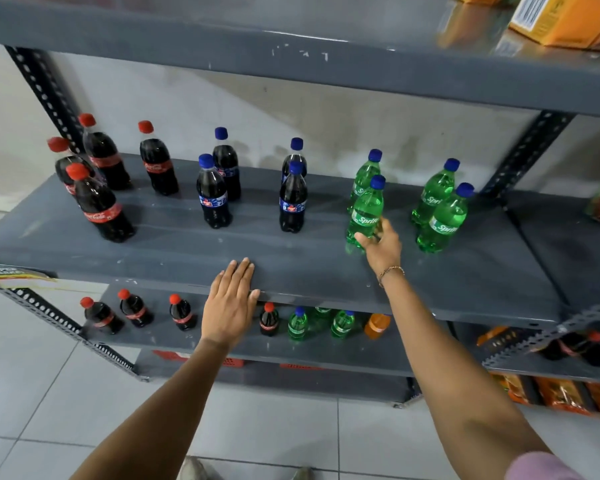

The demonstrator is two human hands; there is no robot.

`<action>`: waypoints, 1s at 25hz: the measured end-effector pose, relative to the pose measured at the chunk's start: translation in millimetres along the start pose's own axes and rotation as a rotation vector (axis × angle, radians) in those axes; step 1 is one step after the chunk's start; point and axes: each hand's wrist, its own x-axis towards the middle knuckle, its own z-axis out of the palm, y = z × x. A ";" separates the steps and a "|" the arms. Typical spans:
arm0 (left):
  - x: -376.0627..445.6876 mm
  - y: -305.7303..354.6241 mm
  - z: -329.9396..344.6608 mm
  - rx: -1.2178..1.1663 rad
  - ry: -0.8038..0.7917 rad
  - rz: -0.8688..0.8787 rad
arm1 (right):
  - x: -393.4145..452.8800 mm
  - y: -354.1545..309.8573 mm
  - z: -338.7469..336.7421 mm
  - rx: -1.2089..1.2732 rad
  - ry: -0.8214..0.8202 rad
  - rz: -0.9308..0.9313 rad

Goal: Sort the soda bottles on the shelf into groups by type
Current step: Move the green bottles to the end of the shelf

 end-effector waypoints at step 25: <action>-3.5 -24.5 -10.3 -0.028 0.010 0.001 | -24.9 0.9 20.7 -0.082 0.233 0.218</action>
